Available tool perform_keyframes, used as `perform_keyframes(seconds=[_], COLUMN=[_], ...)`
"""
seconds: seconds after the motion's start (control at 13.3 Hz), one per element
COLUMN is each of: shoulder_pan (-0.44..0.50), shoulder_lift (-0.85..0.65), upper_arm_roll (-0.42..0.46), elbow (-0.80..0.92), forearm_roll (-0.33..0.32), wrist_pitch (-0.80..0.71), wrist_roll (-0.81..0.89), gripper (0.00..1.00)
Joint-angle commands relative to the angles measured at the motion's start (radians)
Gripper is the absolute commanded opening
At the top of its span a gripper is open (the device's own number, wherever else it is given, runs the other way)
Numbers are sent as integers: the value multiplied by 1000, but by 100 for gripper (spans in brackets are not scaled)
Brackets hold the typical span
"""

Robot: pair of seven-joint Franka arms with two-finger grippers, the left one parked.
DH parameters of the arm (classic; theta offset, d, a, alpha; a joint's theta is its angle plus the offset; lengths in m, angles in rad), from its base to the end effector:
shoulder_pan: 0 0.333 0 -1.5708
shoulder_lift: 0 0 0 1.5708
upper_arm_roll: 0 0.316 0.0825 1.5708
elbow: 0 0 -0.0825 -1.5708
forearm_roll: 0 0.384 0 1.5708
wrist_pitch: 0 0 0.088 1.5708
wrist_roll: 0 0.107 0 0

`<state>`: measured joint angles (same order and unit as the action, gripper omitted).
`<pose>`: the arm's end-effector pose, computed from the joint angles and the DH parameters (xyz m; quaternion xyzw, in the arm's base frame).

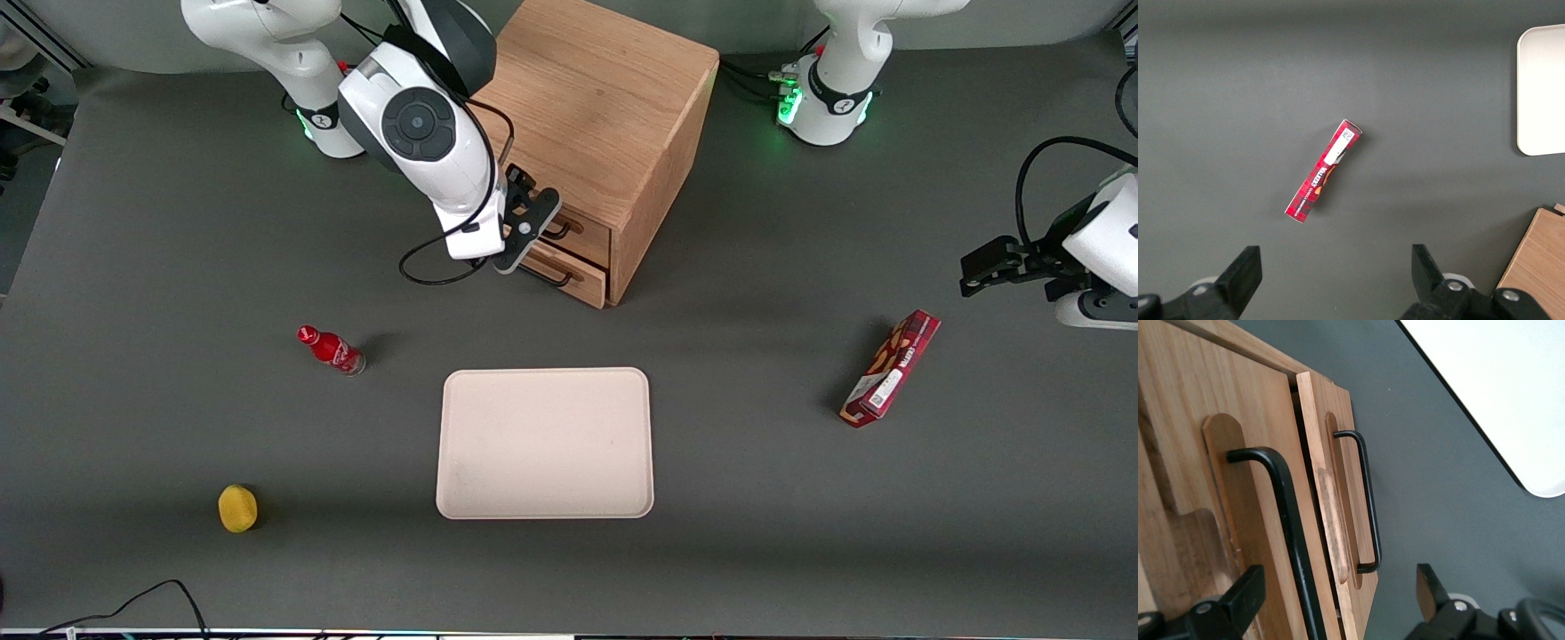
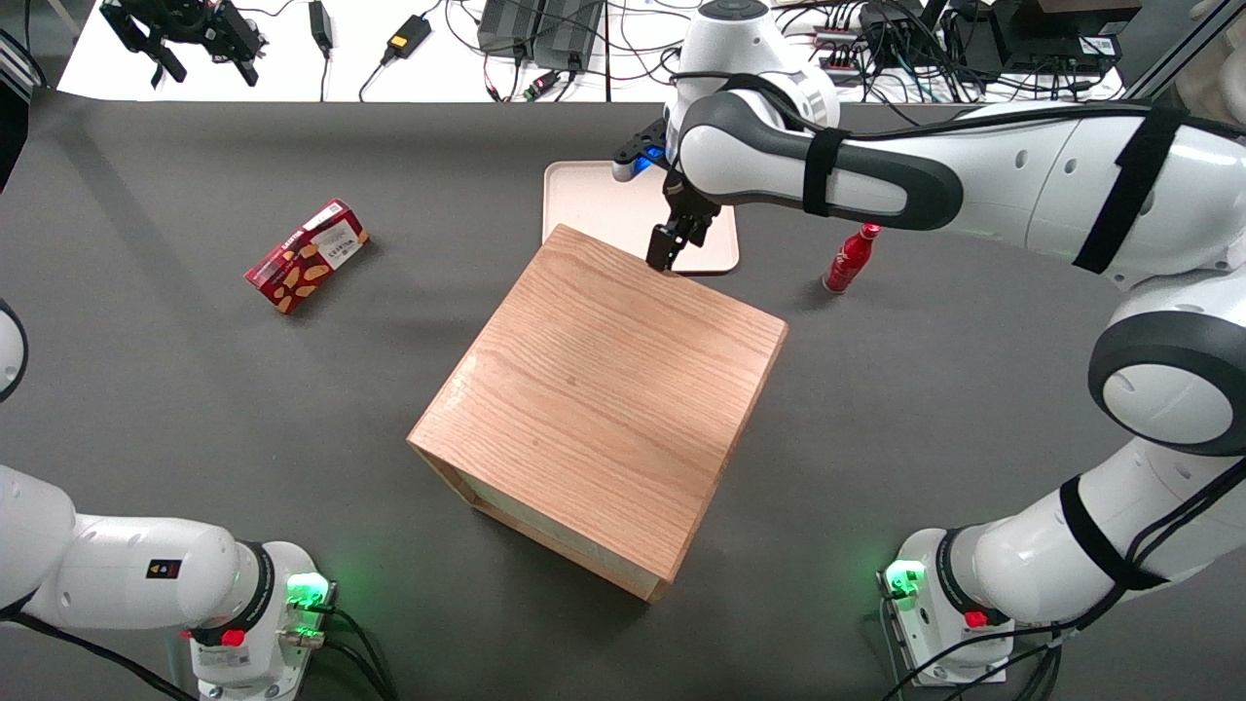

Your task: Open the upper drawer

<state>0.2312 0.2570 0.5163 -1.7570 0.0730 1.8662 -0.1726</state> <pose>0.4583 0.4042 0.4286 -0.8973 -0.4267 0.0829 0.0770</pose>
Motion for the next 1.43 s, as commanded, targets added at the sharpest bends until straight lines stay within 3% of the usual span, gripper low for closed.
perform_keyframes(seconds=[0.0, 1.35], shoulder_pan=[25, 39], shoulder_lift=[8, 25], upper_arm_roll=[-4, 1], elbow=[-24, -87], forearm_roll=[-21, -7], wrist_pitch=[27, 51], wrist_roll=[41, 58], gripper=[100, 100])
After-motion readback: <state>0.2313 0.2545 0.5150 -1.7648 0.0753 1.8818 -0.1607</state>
